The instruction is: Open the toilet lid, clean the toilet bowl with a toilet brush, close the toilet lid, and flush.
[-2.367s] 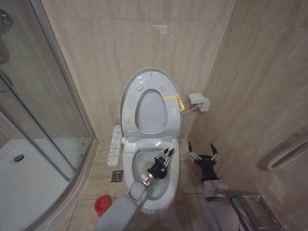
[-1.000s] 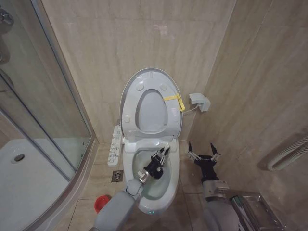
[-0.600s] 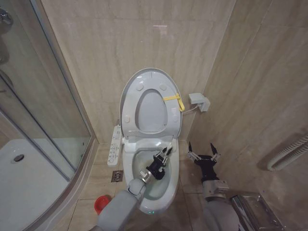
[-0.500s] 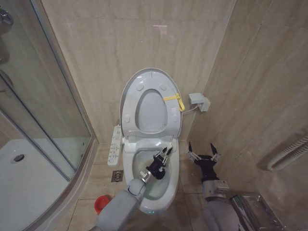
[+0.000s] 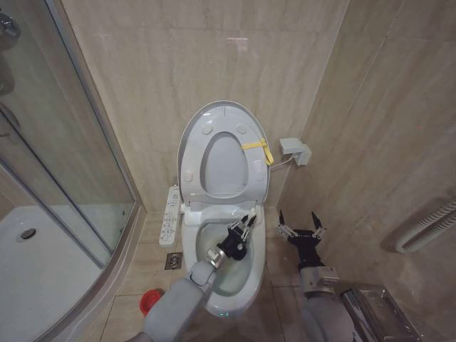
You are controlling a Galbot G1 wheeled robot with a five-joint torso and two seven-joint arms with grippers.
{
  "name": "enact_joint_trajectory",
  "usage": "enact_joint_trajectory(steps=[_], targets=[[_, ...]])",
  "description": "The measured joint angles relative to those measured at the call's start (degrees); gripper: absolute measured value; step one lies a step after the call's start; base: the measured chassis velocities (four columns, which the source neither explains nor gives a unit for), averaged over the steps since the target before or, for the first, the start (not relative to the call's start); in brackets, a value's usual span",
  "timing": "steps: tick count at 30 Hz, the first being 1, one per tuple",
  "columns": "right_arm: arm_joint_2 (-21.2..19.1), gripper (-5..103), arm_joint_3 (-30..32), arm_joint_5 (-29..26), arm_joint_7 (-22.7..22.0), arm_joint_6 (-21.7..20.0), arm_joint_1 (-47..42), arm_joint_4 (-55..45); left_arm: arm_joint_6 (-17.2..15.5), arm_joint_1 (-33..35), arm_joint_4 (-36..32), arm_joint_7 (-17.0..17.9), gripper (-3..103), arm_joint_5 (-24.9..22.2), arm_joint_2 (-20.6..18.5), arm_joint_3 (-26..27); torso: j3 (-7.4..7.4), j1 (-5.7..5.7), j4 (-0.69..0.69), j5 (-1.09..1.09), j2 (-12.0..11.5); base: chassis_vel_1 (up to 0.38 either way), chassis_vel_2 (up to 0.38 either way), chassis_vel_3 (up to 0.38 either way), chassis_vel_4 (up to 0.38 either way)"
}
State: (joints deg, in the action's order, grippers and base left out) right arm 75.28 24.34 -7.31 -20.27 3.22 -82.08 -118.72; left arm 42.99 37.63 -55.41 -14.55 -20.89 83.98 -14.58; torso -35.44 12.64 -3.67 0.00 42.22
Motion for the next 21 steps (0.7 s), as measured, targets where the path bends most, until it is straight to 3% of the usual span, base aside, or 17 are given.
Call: enact_joint_trajectory(steps=[7,14,21], targets=[[0.0,100,0.0,0.0,0.0,0.0,0.0,0.0,0.2,-0.4,5.9,-0.4,19,3.7,1.7,2.4,0.0,0.0,0.02,0.0,0.0,0.0,0.0,0.0,0.0],[0.0,100,0.0,0.0,0.0,0.0,0.0,0.0,0.4,-0.8,2.6,-0.4,19,2.6,1.4,1.9,0.0,0.0,0.0,0.0,0.0,0.0,0.0,0.0,0.0],[0.0,100,0.0,0.0,0.0,0.0,0.0,0.0,0.3,-1.4,7.4,-2.2,19,2.5,2.0,1.4,0.0,0.0,0.03,0.0,0.0,0.0,0.0,0.0,0.0]])
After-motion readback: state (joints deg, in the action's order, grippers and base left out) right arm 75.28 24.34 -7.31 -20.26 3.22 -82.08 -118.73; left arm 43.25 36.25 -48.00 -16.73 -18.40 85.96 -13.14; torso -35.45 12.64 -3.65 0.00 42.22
